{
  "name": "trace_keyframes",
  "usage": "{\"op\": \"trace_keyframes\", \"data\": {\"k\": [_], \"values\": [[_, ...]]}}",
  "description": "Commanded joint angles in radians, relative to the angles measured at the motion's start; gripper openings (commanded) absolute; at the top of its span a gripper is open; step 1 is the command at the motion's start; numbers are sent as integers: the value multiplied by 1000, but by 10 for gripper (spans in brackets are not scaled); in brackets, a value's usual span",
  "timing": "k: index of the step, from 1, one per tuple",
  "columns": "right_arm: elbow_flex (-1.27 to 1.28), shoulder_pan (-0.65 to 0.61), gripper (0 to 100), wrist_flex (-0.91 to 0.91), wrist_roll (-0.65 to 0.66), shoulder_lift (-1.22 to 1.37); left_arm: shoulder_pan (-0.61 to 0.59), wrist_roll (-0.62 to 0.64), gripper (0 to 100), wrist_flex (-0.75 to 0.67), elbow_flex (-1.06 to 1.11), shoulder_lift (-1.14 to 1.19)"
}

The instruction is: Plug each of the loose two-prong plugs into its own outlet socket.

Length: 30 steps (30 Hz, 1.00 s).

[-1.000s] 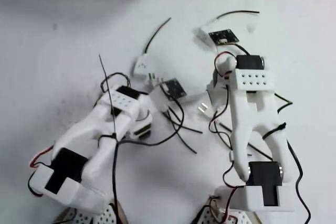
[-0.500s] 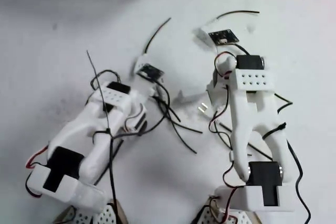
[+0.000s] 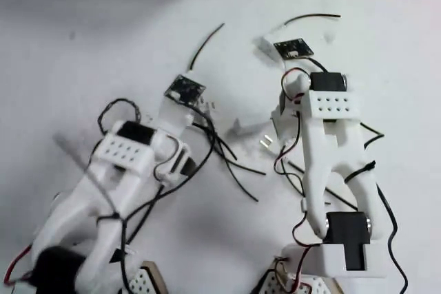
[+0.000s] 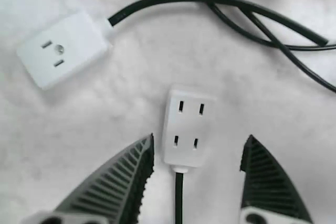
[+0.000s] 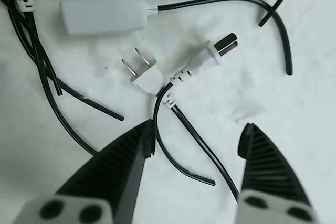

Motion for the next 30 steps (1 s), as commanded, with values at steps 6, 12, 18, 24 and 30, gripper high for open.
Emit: {"op": "trace_keyframes", "data": {"k": [6,12,18,24,30], "values": [[-3,-10,248,28,11,-47,-16,9,279,-9,133,-377],[-5,-79,248,74,11,-47,-163,11,278,-169,296,-565],[-5,-124,248,82,12,-94,-232,28,278,-249,400,-705],[-3,-179,248,114,103,-280,-245,89,278,-249,440,-783],[-3,-303,248,25,101,-266,-372,140,278,-250,448,-817]]}}
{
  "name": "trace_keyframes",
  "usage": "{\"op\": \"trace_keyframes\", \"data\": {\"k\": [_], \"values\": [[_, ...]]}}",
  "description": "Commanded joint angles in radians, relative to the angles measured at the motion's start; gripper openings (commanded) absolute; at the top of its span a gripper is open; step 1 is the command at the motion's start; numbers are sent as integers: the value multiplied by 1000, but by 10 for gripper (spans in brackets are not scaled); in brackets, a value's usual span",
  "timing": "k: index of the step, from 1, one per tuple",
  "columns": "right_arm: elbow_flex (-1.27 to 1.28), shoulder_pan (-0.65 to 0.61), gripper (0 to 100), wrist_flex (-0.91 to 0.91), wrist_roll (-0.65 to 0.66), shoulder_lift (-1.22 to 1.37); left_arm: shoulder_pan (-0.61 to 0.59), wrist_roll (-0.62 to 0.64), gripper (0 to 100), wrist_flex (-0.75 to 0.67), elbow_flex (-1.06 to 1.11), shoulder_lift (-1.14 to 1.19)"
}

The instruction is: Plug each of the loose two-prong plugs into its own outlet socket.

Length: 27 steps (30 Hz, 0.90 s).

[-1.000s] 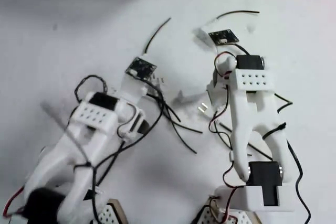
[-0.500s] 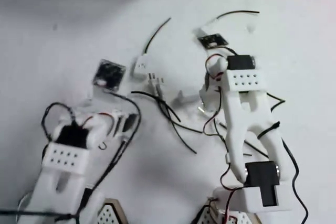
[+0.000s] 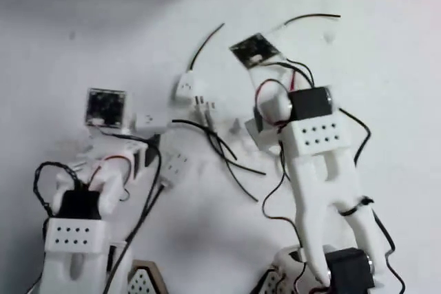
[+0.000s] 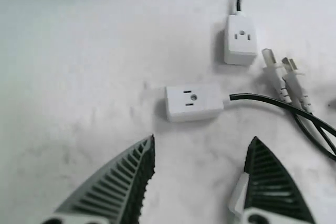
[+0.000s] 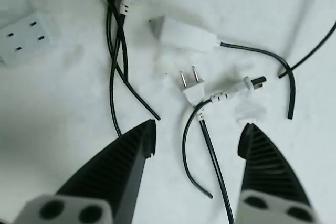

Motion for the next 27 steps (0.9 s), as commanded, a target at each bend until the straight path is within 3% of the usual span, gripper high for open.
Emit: {"op": "trace_keyframes", "data": {"k": [1,10,23,27], "values": [[-6,-90,248,-71,9,33,-94,52,278,-23,-5,-35],[-32,-271,248,-366,11,360,-166,94,278,-26,-3,-35],[-311,-225,242,-380,-66,743,-163,94,278,-21,-3,-35],[-374,-214,135,-380,-68,816,-163,92,278,-21,-3,-35]]}}
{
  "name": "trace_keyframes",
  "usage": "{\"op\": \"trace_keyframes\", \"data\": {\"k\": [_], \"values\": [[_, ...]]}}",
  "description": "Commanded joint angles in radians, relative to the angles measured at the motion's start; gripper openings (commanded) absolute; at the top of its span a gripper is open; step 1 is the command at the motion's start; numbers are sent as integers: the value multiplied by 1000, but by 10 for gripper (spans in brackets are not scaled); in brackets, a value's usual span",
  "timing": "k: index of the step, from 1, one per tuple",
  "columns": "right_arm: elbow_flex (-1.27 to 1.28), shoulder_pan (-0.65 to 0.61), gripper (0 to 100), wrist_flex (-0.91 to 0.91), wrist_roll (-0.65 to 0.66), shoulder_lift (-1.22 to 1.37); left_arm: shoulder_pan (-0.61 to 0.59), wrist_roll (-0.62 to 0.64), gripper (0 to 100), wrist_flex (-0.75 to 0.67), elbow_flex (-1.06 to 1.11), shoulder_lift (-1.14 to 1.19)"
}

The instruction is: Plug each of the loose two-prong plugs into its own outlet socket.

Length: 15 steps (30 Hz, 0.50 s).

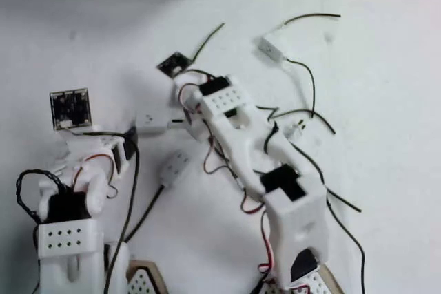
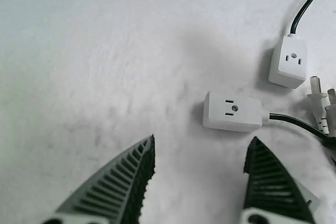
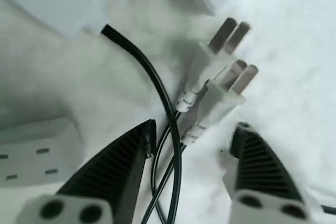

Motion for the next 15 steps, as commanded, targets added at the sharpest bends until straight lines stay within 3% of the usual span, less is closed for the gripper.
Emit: {"op": "trace_keyframes", "data": {"k": [1,3,15], "values": [[-87,28,108,-10,-9,28,-7,9,278,-21,-6,-18],[-118,42,77,-10,-9,62,-7,9,278,-21,-6,-18],[-140,67,101,4,-11,124,-5,5,278,-29,11,-18]]}}
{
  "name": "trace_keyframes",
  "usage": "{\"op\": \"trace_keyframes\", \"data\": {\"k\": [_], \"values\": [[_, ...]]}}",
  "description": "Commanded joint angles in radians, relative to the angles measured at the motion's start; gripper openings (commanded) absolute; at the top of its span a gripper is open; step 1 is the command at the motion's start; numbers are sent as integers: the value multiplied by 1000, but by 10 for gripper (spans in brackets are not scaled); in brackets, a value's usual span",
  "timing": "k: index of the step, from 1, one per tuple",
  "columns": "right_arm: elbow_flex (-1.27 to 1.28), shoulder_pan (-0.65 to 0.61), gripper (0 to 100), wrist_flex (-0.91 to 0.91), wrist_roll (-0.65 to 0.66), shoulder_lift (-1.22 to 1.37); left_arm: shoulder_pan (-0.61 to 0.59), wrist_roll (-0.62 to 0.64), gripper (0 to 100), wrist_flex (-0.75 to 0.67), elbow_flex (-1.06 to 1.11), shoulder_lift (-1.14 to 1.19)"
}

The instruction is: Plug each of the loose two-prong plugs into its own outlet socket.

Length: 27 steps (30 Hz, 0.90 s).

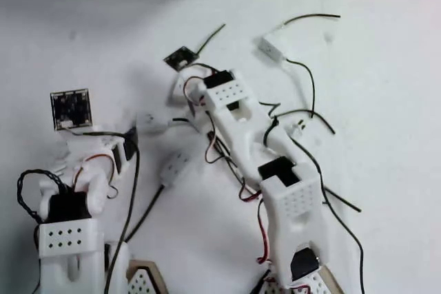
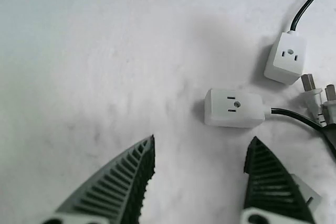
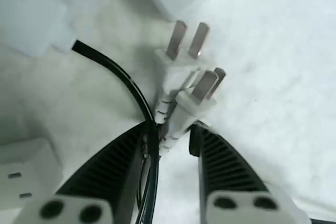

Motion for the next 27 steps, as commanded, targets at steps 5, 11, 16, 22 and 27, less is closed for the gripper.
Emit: {"op": "trace_keyframes", "data": {"k": [5,11,16,22,27], "values": [[-23,21,101,53,-11,2,-5,5,278,-29,3,-18],[-21,19,82,122,-5,2,-5,5,278,-29,3,-18],[-28,21,22,191,-3,-10,-4,5,278,-38,6,-18],[-21,24,18,255,-3,-61,-4,6,278,-55,8,-18],[9,30,18,334,-3,-163,-4,5,278,-54,8,-18]]}}
